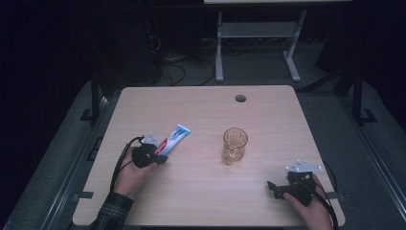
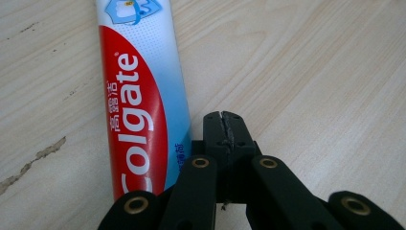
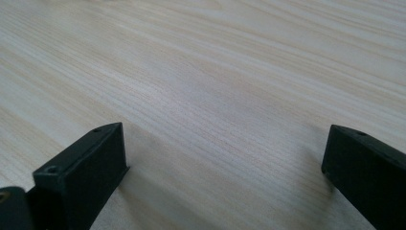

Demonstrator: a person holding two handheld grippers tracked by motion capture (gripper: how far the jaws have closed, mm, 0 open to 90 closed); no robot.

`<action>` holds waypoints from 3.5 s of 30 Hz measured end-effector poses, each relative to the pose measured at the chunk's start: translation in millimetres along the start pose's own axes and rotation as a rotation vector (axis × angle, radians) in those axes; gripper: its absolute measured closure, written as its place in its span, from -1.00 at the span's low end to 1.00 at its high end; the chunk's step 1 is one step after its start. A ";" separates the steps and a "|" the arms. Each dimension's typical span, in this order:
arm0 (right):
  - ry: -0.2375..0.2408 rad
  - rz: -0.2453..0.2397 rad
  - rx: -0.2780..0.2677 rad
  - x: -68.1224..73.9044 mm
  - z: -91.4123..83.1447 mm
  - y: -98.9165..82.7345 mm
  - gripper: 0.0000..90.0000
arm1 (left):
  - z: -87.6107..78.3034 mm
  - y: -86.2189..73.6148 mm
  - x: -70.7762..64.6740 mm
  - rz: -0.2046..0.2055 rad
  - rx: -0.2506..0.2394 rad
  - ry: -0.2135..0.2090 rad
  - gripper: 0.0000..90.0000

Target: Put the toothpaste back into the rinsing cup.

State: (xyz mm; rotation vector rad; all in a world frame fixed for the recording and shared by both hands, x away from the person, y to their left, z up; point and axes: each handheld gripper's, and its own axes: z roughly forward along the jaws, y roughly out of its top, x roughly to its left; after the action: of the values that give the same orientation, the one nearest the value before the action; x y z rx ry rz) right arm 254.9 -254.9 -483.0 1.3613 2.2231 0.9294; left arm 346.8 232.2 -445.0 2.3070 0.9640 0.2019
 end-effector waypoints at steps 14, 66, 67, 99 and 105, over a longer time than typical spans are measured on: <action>0.000 0.000 0.000 0.0 0.0 0.0 -0.98 | -14.4 28.2 2.9 0.032 -0.039 0.030 0.77; -0.001 0.001 -0.001 0.2 0.2 0.2 -0.98 | 62.0 78.1 36.8 -0.001 0.034 0.136 -0.09; -0.001 0.001 -0.001 0.2 0.2 0.2 -0.98 | 62.2 78.2 36.5 0.003 0.037 0.138 -0.09; -0.001 0.001 -0.001 0.2 0.2 0.2 -0.98 | 57.4 85.5 31.1 -0.010 0.107 0.109 0.55; -0.001 0.001 -0.001 0.2 0.2 0.2 -0.98 | 55.7 86.3 30.2 -0.011 0.108 0.090 0.61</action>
State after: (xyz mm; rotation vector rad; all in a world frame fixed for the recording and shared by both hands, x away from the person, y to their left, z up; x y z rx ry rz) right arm 255.1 -254.6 -483.0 1.3625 2.2209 0.9299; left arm 439.7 179.1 -440.2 2.4079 1.0560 0.2564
